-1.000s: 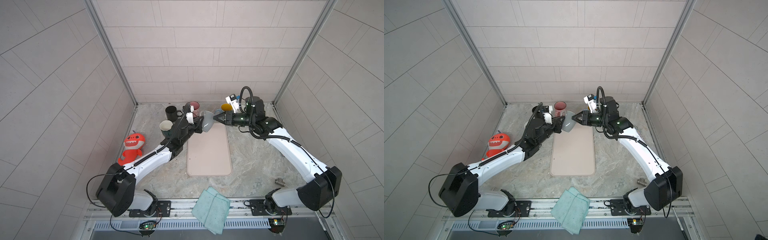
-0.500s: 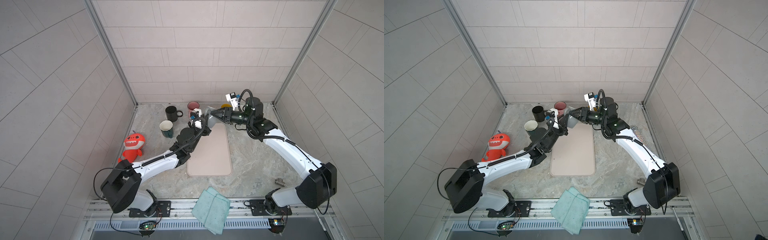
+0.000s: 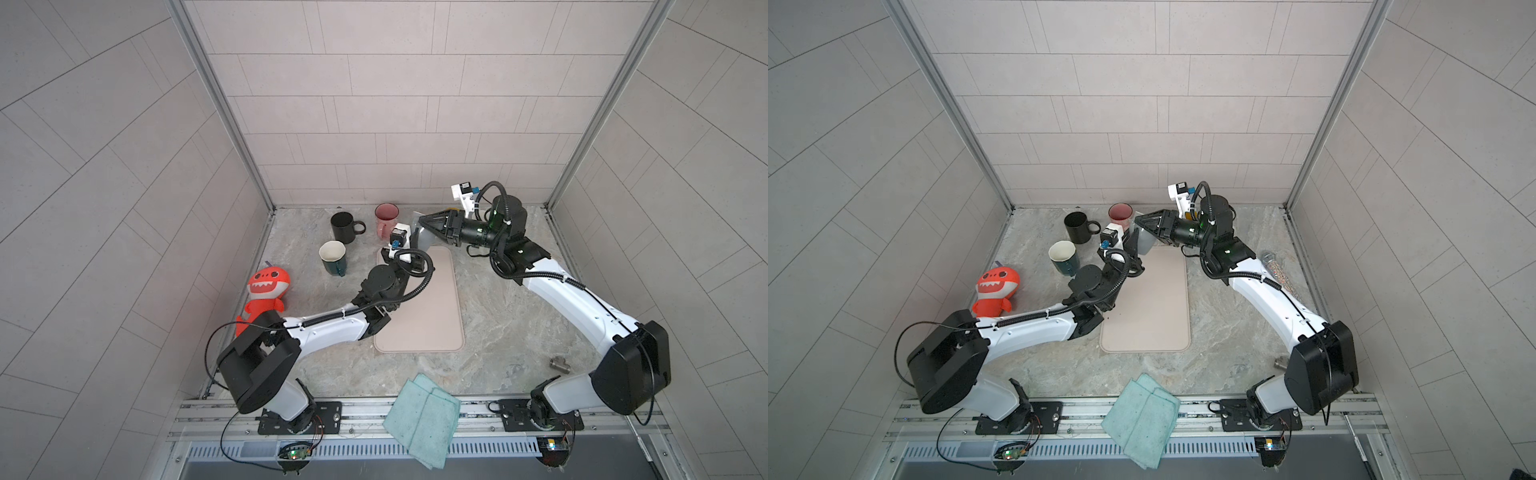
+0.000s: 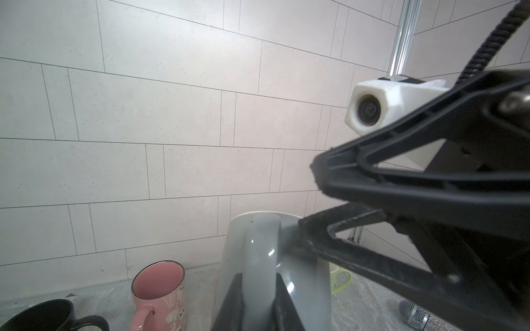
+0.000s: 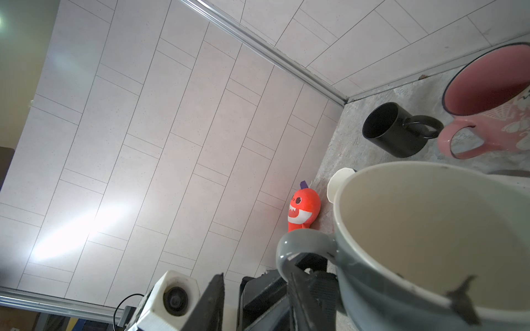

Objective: Turn the mug right side up
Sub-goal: Place the mug at the middle-right of the table.

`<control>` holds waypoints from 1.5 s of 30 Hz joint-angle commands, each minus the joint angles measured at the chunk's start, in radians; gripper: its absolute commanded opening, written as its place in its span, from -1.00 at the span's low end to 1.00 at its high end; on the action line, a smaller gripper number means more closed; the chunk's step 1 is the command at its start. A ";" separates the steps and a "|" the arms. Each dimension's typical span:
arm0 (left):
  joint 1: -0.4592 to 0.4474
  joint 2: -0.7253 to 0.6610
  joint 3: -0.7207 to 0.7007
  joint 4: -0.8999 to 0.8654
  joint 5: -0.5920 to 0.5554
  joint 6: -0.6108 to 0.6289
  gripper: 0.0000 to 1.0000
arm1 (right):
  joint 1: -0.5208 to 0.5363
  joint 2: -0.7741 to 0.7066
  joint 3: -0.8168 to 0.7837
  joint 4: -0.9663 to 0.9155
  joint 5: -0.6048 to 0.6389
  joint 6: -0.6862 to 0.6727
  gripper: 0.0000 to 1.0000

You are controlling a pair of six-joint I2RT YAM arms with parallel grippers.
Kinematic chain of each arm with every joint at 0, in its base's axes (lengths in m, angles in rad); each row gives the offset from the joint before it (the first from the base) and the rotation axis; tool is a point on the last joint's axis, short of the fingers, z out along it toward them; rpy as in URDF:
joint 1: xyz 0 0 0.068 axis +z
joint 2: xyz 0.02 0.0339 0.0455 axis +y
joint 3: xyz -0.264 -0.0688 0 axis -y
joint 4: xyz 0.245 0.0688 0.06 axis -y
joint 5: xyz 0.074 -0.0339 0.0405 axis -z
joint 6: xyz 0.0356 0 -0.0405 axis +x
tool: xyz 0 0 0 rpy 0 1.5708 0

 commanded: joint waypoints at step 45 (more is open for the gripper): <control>-0.066 0.029 0.025 0.214 -0.017 0.138 -1.00 | 0.049 0.085 -0.064 0.212 -0.021 0.171 -1.00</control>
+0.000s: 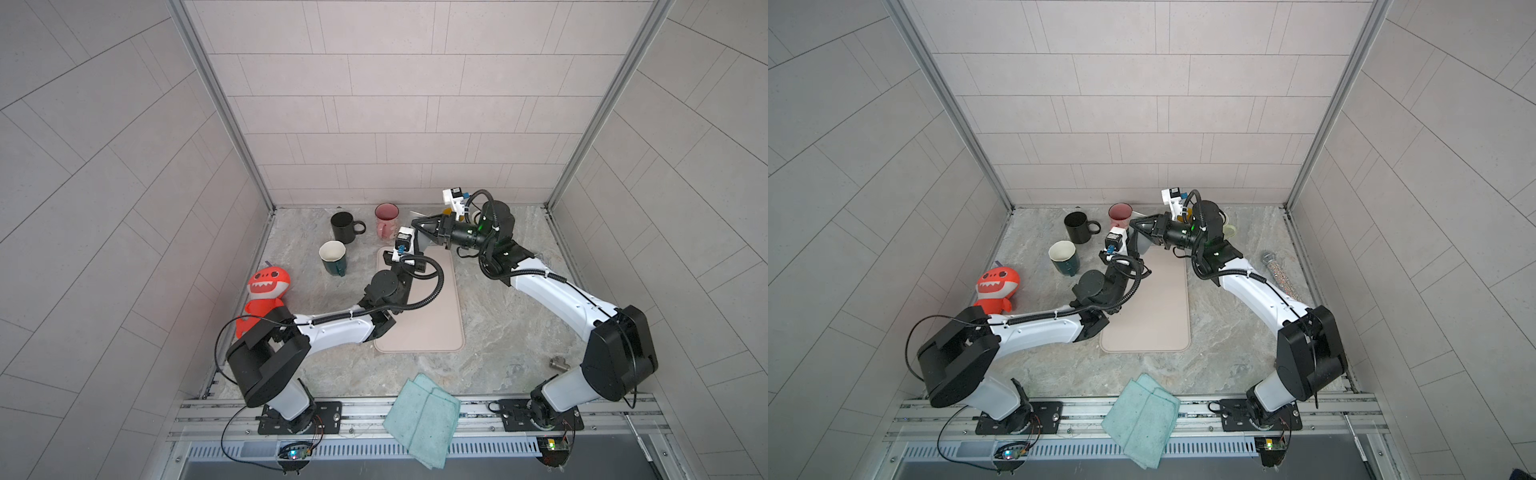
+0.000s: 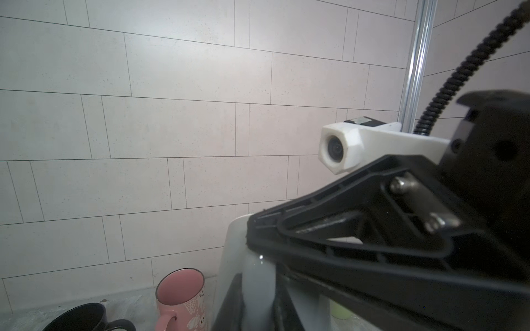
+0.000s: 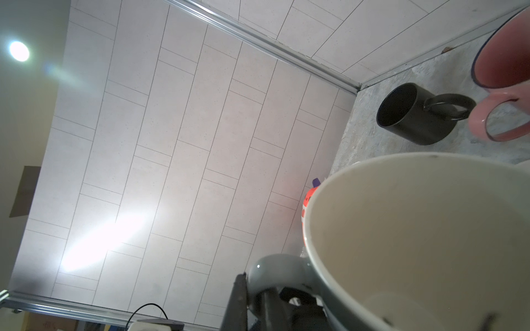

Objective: Turn the mug right side up
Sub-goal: Place the mug at the middle-right of the table.

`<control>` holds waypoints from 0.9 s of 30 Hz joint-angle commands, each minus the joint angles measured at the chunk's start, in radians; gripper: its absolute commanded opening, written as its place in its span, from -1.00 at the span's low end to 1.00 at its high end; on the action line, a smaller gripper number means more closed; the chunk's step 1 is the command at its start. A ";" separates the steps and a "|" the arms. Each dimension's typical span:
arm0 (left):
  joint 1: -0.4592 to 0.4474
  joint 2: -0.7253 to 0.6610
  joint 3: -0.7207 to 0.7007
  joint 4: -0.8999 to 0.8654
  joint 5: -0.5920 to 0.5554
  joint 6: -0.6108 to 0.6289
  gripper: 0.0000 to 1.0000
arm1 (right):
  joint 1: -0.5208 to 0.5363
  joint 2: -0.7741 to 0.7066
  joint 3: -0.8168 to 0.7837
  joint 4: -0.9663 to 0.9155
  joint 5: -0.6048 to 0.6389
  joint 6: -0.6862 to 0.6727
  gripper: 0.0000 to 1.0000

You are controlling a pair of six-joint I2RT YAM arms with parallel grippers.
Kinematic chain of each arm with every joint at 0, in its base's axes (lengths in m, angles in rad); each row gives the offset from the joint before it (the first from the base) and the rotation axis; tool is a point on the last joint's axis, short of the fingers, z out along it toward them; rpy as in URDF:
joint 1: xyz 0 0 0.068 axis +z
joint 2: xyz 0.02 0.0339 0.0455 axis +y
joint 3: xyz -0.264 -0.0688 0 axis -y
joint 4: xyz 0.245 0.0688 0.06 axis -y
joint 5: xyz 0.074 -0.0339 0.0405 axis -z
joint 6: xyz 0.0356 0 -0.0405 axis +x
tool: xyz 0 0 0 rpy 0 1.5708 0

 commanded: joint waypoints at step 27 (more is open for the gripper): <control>-0.028 -0.099 -0.013 0.067 0.031 0.275 -1.00 | 0.003 -0.114 0.038 -0.464 -0.044 -0.232 -0.17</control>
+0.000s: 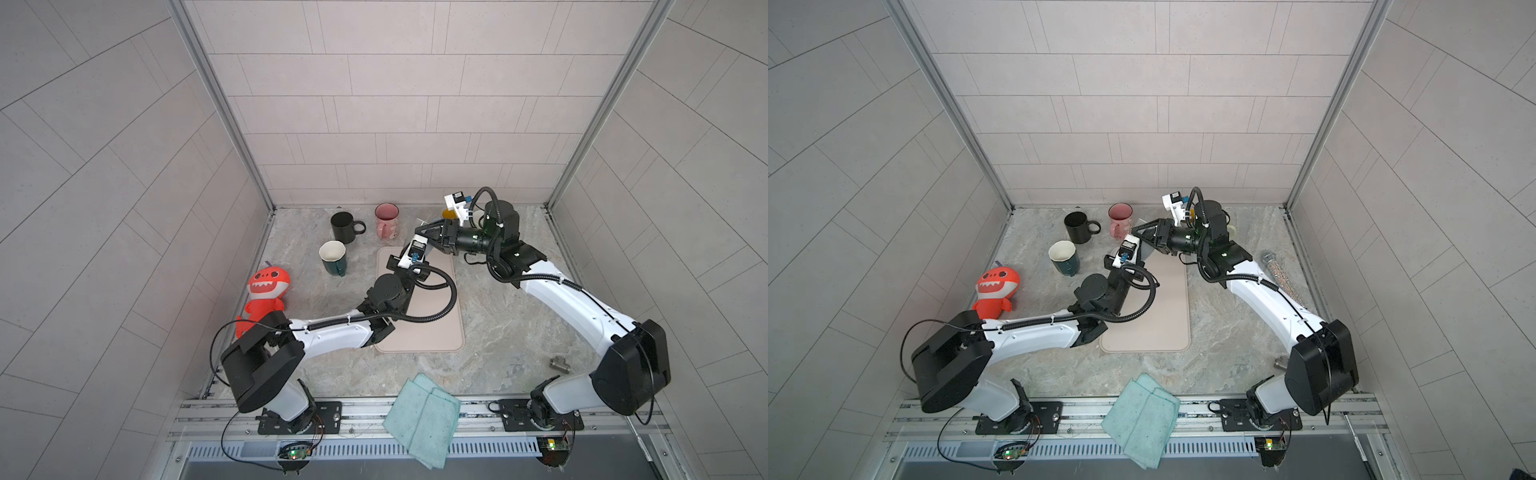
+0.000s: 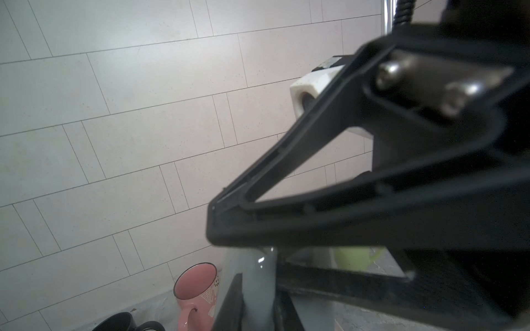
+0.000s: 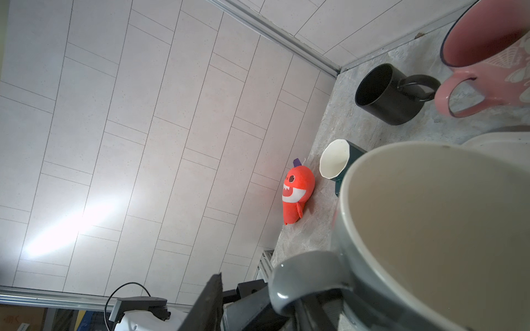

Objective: Turn the mug right side up
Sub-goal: Place the mug at the middle-right of the table.

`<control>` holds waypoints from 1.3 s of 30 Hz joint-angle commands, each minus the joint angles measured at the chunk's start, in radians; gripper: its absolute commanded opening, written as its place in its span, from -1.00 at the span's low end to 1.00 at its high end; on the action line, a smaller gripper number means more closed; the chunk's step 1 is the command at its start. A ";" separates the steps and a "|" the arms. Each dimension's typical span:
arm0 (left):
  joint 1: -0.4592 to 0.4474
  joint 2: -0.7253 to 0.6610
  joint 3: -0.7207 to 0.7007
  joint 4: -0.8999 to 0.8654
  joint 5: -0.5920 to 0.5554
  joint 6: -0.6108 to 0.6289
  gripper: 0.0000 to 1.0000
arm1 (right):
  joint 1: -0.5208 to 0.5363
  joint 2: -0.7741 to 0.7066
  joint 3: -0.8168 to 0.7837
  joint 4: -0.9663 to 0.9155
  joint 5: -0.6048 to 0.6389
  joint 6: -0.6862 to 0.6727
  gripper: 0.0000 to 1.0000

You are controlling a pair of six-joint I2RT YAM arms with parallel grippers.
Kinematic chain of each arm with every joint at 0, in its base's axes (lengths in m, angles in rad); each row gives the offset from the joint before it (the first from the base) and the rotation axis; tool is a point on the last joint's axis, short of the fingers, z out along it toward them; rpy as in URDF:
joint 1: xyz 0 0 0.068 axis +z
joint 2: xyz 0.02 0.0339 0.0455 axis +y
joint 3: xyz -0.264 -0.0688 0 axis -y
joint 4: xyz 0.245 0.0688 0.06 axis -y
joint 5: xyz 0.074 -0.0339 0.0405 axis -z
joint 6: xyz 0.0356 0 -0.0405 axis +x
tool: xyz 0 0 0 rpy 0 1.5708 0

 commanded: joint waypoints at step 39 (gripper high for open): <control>-0.143 0.128 0.152 0.247 -0.004 0.714 -1.00 | 0.004 0.097 0.074 -0.334 0.066 -0.056 -0.41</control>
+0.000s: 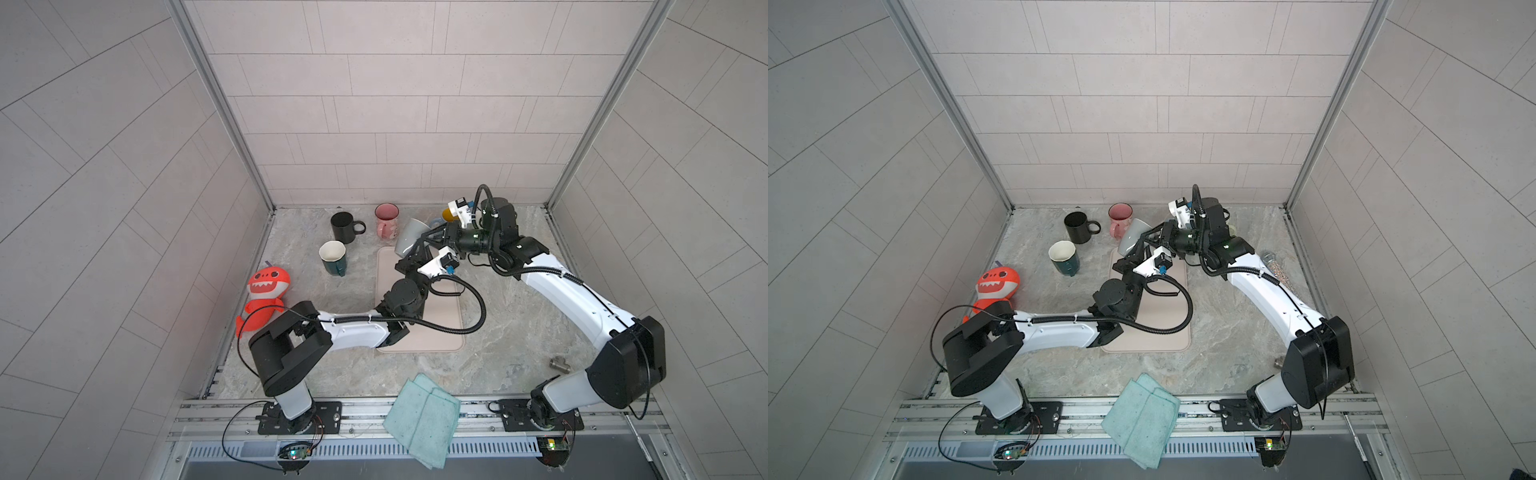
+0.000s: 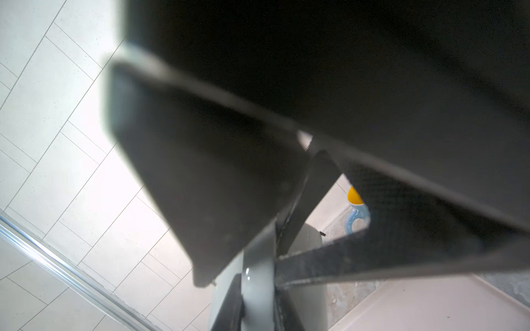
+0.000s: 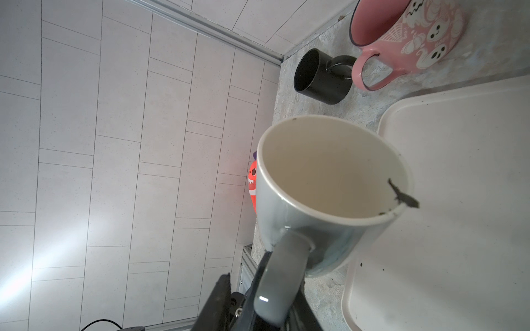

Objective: Turn the mug right side up
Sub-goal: Place the mug at the middle-right of the table.

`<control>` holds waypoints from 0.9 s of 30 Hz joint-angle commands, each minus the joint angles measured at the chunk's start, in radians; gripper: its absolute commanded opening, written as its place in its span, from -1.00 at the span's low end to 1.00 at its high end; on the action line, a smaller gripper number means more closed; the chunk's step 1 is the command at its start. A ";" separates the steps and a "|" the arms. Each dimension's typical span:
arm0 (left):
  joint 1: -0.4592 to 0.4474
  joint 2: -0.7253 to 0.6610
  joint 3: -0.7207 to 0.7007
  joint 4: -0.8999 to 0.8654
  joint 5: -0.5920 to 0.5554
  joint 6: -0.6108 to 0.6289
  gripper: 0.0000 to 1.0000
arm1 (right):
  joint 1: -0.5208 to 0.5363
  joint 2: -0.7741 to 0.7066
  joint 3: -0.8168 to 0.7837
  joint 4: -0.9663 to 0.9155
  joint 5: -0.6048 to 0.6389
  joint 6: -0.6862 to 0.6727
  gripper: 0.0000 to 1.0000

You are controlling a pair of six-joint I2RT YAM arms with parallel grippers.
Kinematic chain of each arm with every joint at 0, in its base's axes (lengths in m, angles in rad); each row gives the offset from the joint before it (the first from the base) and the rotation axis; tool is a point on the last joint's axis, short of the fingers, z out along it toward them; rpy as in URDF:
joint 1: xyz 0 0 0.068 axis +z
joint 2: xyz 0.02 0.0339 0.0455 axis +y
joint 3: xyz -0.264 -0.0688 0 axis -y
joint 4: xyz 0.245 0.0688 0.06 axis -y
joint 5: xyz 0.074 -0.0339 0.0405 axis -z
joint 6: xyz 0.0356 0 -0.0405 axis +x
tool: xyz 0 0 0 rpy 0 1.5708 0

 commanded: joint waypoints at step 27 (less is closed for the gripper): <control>-0.133 -0.012 0.052 0.150 0.262 0.333 -1.00 | 0.032 0.091 0.015 -0.073 0.047 0.025 -0.67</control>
